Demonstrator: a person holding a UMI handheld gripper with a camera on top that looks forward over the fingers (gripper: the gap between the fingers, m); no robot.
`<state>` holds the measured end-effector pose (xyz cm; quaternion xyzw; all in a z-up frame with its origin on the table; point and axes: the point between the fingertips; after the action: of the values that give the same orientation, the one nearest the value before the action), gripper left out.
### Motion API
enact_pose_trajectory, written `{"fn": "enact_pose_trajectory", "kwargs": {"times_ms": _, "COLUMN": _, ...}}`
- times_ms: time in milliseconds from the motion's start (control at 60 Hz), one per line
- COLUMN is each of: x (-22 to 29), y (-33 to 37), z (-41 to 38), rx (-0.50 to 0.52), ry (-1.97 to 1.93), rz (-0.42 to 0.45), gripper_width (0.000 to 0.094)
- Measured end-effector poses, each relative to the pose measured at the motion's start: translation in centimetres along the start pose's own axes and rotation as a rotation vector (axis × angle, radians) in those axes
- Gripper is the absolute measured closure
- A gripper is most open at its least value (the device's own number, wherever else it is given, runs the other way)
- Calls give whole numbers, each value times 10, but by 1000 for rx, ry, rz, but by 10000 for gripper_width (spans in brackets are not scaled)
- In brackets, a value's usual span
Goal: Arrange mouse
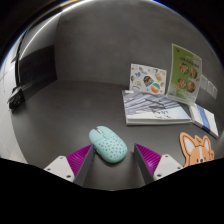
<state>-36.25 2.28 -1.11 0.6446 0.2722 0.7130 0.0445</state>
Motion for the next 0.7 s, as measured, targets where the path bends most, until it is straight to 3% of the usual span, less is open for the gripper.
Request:
{"fn": "enact_pose_trajectory", "kwargs": {"times_ms": 250, "x": 20, "y": -40, "z": 6, "rx": 5, "ry": -41, "rz": 0, "gripper_width": 102}}
{"fn": "enact_pose_trajectory", "kwargs": {"times_ms": 383, "x": 24, "y": -51, "z": 10, "rx": -26, "ry": -56, "rz": -8, "gripper_width": 191}}
{"fn": "enact_pose_trajectory", "kwargs": {"times_ms": 400, "x": 24, "y": -52, "z": 11, "rx": -31, "ry": -59, "rz": -9, "gripper_width": 160}}
{"fn": "enact_pose_trajectory", "kwargs": {"times_ms": 433, "x": 25, "y": -53, "z": 12, "rx": -41, "ry": -64, "rz": -11, "gripper_width": 195}}
{"fn": "enact_pose_trajectory", "kwargs": {"times_ms": 450, "x": 25, "y": -54, "z": 12, "rx": -44, "ry": -67, "rz": -10, "gripper_width": 299}}
{"fn": "enact_pose_trajectory", "kwargs": {"times_ms": 483, "x": 25, "y": -54, "z": 12, "rx": -54, "ry": -76, "rz": -6, "gripper_width": 396}}
{"fn": "enact_pose_trajectory", "kwargs": {"times_ms": 617, "x": 23, "y": -52, "z": 13, "rx": -110, "ry": -94, "rz": -12, "gripper_width": 460}}
{"fn": "enact_pose_trajectory", "kwargs": {"times_ms": 700, "x": 23, "y": -43, "z": 6, "rx": -92, "ry": -118, "rz": -32, "gripper_width": 522}}
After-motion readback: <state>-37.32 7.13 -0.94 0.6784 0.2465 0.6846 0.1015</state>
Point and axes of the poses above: the point between the fingertips, and its own axes, seen from behind it with the camera up: z to the right, x up, y backward, against the way the camera looks, and after that the axes turned 11 degrees about z, right-handed
